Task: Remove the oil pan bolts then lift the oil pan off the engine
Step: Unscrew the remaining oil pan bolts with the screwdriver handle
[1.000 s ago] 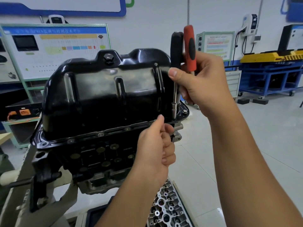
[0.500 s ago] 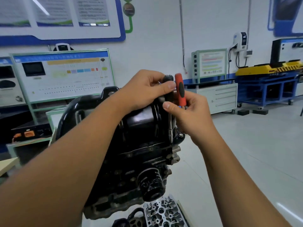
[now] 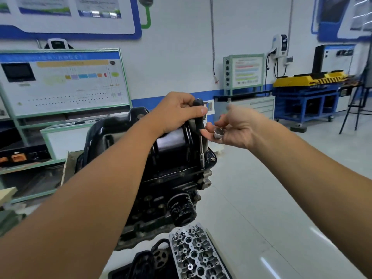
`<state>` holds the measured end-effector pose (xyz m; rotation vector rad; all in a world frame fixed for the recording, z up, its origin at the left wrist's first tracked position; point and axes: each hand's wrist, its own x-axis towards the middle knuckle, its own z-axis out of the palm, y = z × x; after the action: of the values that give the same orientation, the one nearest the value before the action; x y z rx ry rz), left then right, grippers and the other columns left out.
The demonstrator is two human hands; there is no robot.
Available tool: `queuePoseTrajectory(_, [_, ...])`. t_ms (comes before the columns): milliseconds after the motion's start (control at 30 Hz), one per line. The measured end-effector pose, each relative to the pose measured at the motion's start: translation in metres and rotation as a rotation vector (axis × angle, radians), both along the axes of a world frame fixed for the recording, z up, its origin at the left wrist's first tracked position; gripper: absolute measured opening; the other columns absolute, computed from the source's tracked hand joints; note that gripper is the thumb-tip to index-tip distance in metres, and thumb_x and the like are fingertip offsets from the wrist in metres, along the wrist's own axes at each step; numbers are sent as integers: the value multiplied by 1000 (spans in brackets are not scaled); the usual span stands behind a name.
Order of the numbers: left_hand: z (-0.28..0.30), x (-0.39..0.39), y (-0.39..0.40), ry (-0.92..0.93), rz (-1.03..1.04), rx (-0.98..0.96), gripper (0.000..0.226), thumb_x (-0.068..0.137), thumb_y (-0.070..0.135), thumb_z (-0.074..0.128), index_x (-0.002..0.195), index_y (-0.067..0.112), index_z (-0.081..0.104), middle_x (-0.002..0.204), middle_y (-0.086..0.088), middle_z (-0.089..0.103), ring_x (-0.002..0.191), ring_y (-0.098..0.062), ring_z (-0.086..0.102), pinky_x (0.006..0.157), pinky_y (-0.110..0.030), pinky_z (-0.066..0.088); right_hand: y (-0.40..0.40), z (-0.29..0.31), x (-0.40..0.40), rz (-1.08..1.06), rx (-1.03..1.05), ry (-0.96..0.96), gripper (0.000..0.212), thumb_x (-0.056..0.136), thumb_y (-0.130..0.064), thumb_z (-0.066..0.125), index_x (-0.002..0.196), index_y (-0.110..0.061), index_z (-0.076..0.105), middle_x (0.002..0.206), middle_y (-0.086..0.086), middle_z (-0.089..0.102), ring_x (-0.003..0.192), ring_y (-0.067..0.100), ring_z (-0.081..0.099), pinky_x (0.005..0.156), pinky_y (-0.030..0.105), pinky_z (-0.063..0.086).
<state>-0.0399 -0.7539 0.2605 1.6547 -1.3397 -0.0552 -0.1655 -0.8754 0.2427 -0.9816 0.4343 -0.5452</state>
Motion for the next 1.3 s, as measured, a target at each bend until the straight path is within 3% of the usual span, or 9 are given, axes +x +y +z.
queuePoseTrajectory(133, [0,2,-2,36,-51,18,54,67,51,80,95,5,75,104,-35,69,89,-28,61,97,-64,50,4,17,9,-23,14,28,21,105,13,30,98,5,48,93,22,50,52,26,66,43,52,57])
queuePoseTrajectory(267, [5,13,-7,15,-25,61,51,75,43,84,97,-1,72,83,-23,66,77,-19,52,78,-42,47,-4,29,17,-35,-66,152,11,104,-2,46,102,2,57,90,18,57,61,29,70,43,50,59])
queuePoseTrajectory(533, [-2,27,-8,-77,-30,33,23,89,38,77,81,18,71,51,17,38,47,-3,32,49,-13,30,-20,24,23,-53,-169,123,59,75,19,27,106,-8,70,85,12,69,72,25,74,51,32,60])
queuePoseTrajectory(700, [-6,29,-14,-112,6,-27,50,75,57,69,86,8,70,57,10,40,52,-8,35,54,-22,33,-30,6,18,140,-276,123,9,92,-23,74,91,-14,71,66,5,71,53,17,68,51,28,58])
queuePoseTrajectory(833, [-4,33,-14,-117,8,2,34,84,45,73,85,12,71,55,12,39,50,-7,34,53,-16,33,-42,9,11,65,-818,347,47,101,-54,55,76,-18,70,67,0,71,52,13,40,56,28,39])
queuePoseTrajectory(933, [-4,33,-13,-124,-3,2,27,88,38,74,83,12,70,51,16,36,46,-4,32,49,-11,31,-41,17,4,-33,-1181,467,67,99,-71,35,80,-21,77,92,1,76,84,15,64,81,36,51])
queuePoseTrajectory(1067, [-2,29,-13,-125,0,-14,39,82,43,72,82,5,67,49,16,33,46,-3,30,48,-10,29,-29,28,0,-126,-1546,633,71,95,-77,28,78,-25,73,125,7,63,128,32,53,102,54,47])
queuePoseTrajectory(1200, [-4,25,-12,-110,4,-39,44,79,43,73,82,0,66,53,10,33,48,-5,29,49,-12,29,-23,40,3,-133,-1409,396,41,104,-48,52,89,-11,63,71,8,64,56,25,64,49,35,52])
queuePoseTrajectory(1300, [-3,24,-11,-98,-6,-42,43,78,43,73,87,2,70,57,3,34,51,-8,30,51,-16,30,-24,41,1,-75,-1406,330,24,99,-39,64,114,-27,50,80,1,55,36,6,48,36,25,40])
